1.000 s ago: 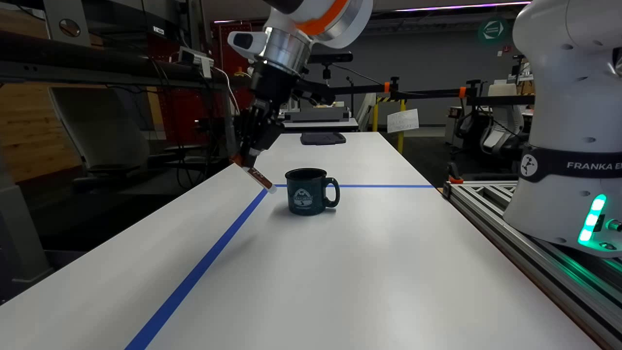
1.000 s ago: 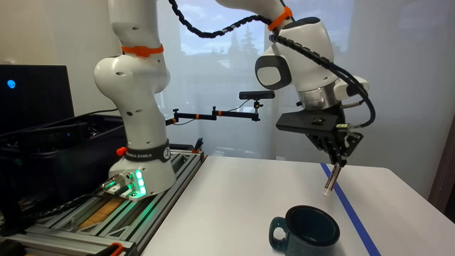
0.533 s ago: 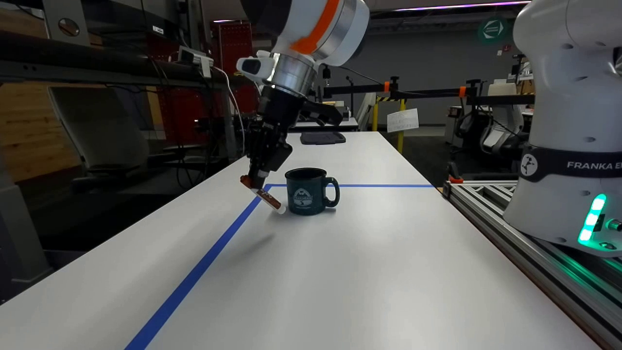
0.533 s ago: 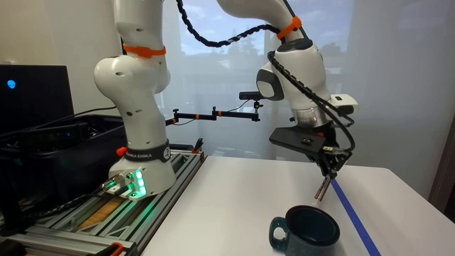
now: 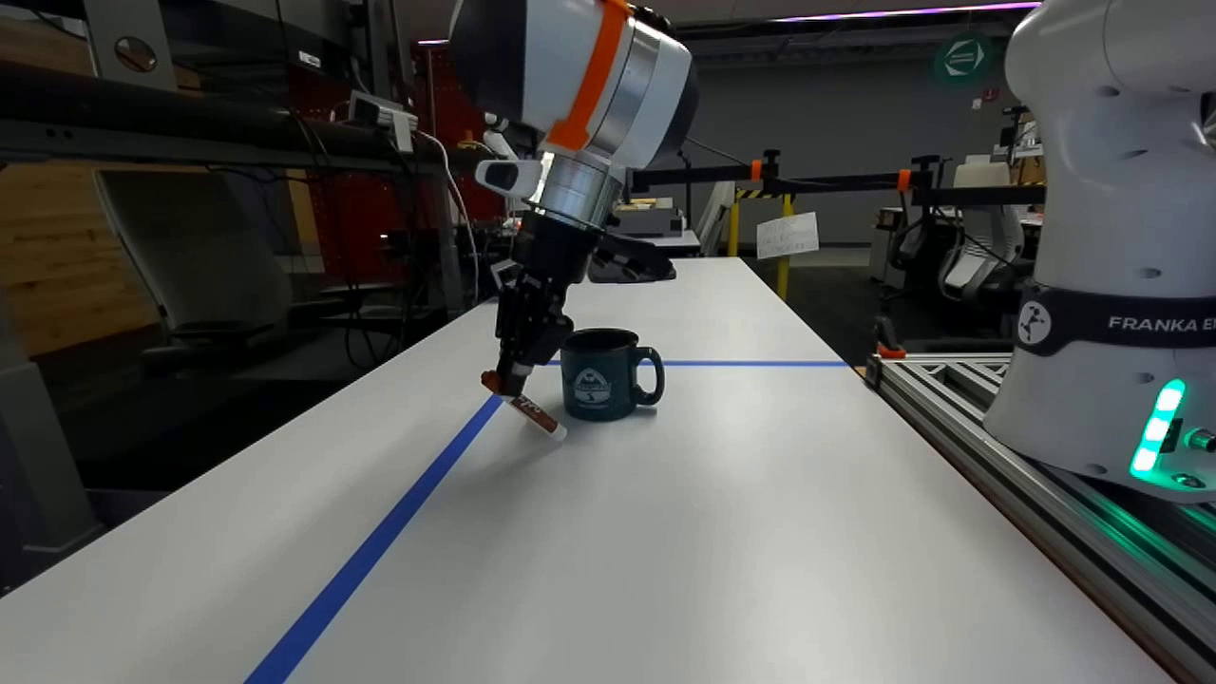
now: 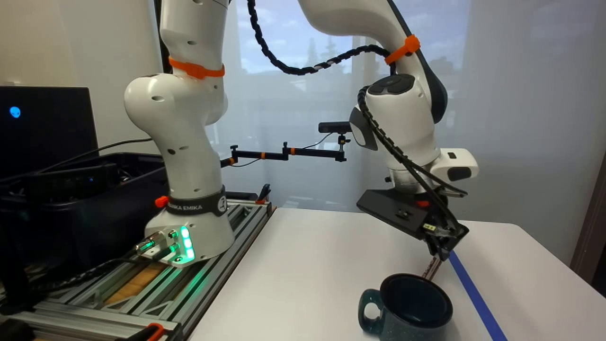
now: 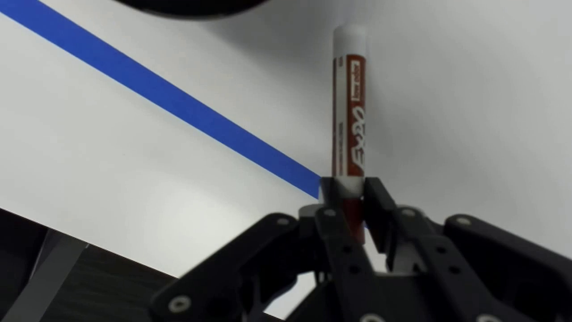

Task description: Remove the red marker from the dark green mug.

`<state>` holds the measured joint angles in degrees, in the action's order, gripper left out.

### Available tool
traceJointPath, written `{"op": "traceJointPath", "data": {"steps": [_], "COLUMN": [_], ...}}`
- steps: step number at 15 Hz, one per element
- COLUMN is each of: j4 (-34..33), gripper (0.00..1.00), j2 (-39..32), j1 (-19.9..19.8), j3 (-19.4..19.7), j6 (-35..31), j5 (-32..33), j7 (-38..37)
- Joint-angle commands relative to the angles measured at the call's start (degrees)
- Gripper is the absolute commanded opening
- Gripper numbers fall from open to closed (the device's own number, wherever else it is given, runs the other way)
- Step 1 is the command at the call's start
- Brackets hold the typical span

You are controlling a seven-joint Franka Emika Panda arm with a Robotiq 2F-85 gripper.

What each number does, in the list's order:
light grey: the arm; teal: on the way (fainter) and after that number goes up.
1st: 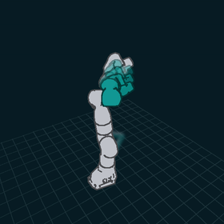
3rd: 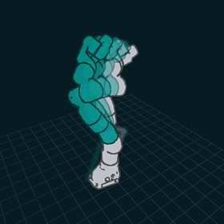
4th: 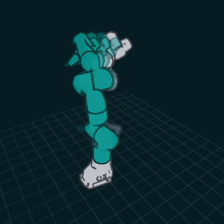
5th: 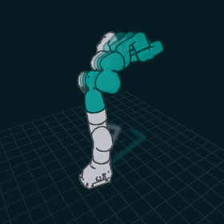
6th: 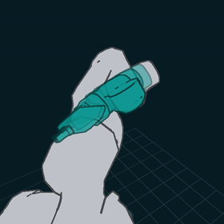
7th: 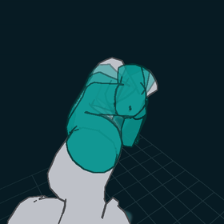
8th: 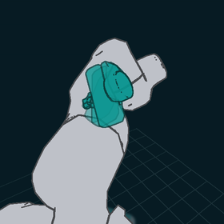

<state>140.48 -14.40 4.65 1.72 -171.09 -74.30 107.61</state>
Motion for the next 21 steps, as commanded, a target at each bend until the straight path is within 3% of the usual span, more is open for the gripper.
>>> {"op": "traceJointPath", "data": {"steps": [1,9,16,17,18,21], "j4": [-3.8,-8.1,-11.3,-11.5,-11.9,-12.3], "gripper": [0.05,0.05,0.05,0.44,0.45,0.66], "j2": [-3.2,-7.6,-11.9,-12.2,-12.2,-11.5], "j1": [-1.0,-0.5,-0.3,-0.2,-0.1,0.1], "j3": [-1.1,-1.1,-0.4,-0.3,-0.2,-0.1], "j6": [-3.1,-4.0,-3.7,-4.0,-4.1,-4.6], "j5": [-7.7,-16.5,-20.6,-20.7,-20.6,-19.7], "j7": [4.6,10.5,14.0,13.7,13.4,12.0]}}
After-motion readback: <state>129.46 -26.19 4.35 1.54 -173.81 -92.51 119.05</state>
